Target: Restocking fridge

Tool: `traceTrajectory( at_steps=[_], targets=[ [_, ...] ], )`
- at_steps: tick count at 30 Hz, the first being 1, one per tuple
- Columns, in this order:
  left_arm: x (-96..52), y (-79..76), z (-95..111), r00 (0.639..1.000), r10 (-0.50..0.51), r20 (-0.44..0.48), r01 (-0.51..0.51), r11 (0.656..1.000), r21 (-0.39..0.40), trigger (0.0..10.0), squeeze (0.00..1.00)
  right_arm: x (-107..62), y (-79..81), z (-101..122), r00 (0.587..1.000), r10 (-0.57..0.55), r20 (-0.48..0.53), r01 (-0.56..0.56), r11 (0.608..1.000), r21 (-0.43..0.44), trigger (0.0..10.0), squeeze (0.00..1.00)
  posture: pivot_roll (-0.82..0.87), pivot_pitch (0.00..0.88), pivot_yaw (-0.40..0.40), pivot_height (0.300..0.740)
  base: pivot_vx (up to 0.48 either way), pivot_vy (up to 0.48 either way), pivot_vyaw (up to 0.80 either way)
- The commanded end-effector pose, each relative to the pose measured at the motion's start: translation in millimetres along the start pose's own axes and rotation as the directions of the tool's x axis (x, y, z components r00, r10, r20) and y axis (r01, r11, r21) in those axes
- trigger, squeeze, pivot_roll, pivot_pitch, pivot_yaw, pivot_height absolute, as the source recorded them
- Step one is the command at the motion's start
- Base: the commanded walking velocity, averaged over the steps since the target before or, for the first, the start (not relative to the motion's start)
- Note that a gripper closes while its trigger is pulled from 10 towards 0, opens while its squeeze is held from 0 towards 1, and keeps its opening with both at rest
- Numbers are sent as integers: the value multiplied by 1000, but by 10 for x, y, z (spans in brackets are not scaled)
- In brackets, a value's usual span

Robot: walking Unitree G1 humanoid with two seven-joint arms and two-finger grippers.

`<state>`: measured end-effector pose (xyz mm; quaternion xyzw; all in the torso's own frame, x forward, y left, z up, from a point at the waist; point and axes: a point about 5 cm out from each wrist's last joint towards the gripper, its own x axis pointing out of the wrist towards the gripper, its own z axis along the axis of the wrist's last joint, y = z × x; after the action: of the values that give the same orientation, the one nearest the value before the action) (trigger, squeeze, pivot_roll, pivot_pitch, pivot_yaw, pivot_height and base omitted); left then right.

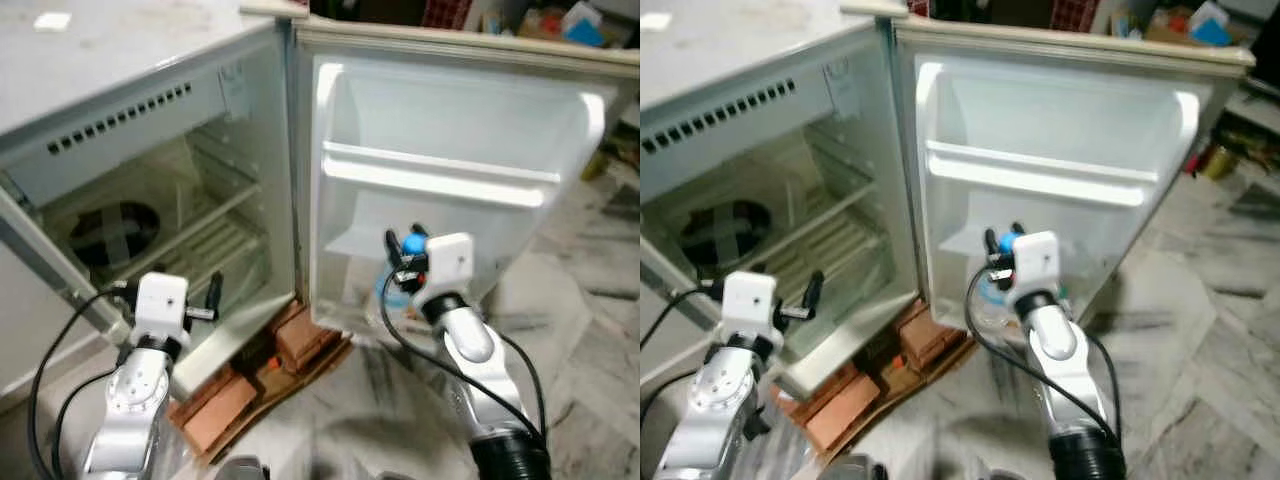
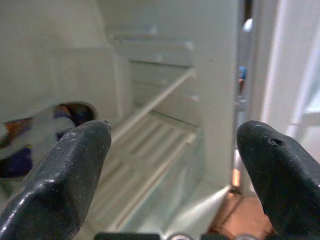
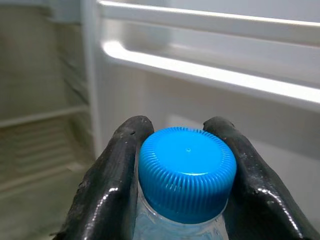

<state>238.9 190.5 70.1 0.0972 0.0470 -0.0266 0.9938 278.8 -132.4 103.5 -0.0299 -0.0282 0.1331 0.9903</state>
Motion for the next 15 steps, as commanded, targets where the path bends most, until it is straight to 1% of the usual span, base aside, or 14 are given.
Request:
traceTrajectory(
  at_steps=[1,3,11,15],
  targets=[
    [8,-40,32,1000,-20,14,20,1000,-3,10000,0,-10,-89,51,1000,-21,20,21,1000,-14,10000,0,61,6,-2,740,270,0,413],
    [11,-51,43,999,-24,24,25,1000,-15,10000,0,-10,-89,52,1000,-20,20,20,1000,-15,10000,0,60,8,-2,740,279,0,0],
    [21,-73,44,999,-25,20,26,999,-20,10000,0,-13,-106,41,1000,-29,12,29,1000,-12,10000,0,59,9,-7,740,0,0,0],
    [23,-81,36,1000,-25,15,25,999,-21,10000,0,-11,-102,36,1000,-19,10,19,1000,5,10000,0,59,10,-10,740,0,0,0]
  ],
)
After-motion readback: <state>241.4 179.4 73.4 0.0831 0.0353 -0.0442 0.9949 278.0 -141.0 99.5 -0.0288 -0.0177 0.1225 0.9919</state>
